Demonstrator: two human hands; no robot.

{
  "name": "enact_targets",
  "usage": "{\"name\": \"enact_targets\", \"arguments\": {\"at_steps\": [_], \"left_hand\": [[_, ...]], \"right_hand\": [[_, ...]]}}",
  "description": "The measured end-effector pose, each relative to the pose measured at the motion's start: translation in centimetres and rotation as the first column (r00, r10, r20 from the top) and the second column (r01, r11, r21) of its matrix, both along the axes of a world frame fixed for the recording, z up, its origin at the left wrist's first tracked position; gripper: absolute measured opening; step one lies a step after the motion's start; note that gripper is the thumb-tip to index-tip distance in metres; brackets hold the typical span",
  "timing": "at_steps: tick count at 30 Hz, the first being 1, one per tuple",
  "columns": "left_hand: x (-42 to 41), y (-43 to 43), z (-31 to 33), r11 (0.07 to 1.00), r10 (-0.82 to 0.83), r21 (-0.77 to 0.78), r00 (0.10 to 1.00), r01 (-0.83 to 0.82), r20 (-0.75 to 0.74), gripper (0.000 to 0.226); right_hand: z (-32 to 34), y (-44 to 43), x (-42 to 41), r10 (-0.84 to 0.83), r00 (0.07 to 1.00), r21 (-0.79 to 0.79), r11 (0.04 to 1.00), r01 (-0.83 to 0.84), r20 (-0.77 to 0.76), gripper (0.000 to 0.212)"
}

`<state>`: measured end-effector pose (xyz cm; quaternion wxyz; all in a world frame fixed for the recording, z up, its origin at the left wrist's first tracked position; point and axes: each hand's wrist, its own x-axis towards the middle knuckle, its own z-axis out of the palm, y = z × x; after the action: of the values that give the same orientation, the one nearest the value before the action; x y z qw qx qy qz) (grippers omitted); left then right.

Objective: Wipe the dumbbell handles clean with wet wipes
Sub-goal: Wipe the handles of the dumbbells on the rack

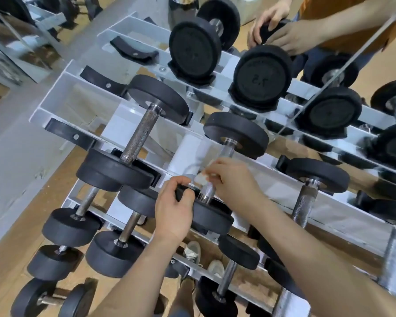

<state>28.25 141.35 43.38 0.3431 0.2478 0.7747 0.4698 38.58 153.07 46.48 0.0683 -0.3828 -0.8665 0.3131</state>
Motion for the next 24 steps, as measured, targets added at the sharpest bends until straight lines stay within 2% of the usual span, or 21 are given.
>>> {"name": "enact_targets", "arguments": {"at_steps": [1,3,4,6,9,11,13,15,16,17,19,22,23,24], "left_hand": [[0.0,0.0,0.1,1.0,0.006,-0.002,1.0,-0.006,-0.002,0.026],[0.3,0.0,0.4,1.0,0.009,-0.013,1.0,-0.01,-0.018,0.025],[0.4,0.0,0.6,1.0,0.007,-0.024,0.999,-0.007,-0.037,0.025],[0.5,0.0,1.0,0.999,0.005,-0.039,0.998,-0.008,-0.066,0.025],[0.8,0.0,1.2,0.998,0.004,-0.06,0.998,-0.008,-0.069,0.029],[0.7,0.0,1.1,0.997,0.005,-0.076,0.998,-0.009,-0.056,0.032],[0.7,-0.1,1.0,0.996,0.003,-0.085,0.999,-0.007,-0.042,0.027],[0.6,-0.1,0.9,0.997,0.006,-0.074,0.999,-0.009,-0.039,0.025],[0.6,-0.1,0.9,0.997,0.008,-0.073,0.999,-0.011,-0.04,0.025],[0.6,0.0,1.0,0.998,0.006,-0.07,0.999,-0.009,-0.038,0.024],[0.7,0.0,1.2,0.998,0.0,-0.07,0.999,-0.003,-0.042,0.024],[0.8,0.1,1.5,0.997,0.012,-0.073,0.999,-0.015,-0.038,0.025],[0.8,0.0,1.4,0.997,0.018,-0.069,0.999,-0.02,-0.033,0.025],[0.8,0.0,1.4,0.997,0.021,-0.067,0.999,-0.023,-0.028,0.024]], "right_hand": [[-0.2,0.3,-0.5,-0.02,1.0,0.063,0.998,0.02,-0.007,0.02],[-0.4,-0.1,-0.9,0.104,0.988,0.098,0.988,-0.115,0.115,0.023],[-0.3,-0.7,-0.7,0.176,0.971,0.042,0.982,-0.185,0.165,0.022],[0.1,-1.6,0.1,0.236,0.964,-0.089,0.97,-0.226,0.124,0.019],[-0.3,-2.0,2.7,0.128,0.992,-0.227,0.965,-0.129,-0.021,0.015],[-0.6,-2.3,4.8,0.055,0.998,-0.274,0.961,-0.044,0.035,0.016],[-0.4,-2.5,6.0,-0.147,0.989,-0.347,0.927,0.142,0.014,0.016],[-0.1,-1.8,5.2,-0.438,0.886,-0.351,0.862,0.366,-0.15,0.013],[-0.1,-1.3,4.2,-0.512,0.833,-0.324,0.84,0.435,-0.21,0.011],[-0.2,-0.9,3.1,-0.534,0.816,-0.298,0.834,0.465,-0.221,0.009],[-0.8,-1.3,1.4,-0.478,0.868,-0.269,0.861,0.431,-0.138,0.004],[-1.7,-3.7,1.0,-0.37,0.929,-0.446,0.827,0.342,0.025,0.008],[-1.5,-3.9,1.1,-0.35,0.936,-0.454,0.83,0.323,0.027,0.005],[-1.3,-3.5,1.2,-0.358,0.934,-0.397,0.857,0.328,-0.002,0.005]]}}
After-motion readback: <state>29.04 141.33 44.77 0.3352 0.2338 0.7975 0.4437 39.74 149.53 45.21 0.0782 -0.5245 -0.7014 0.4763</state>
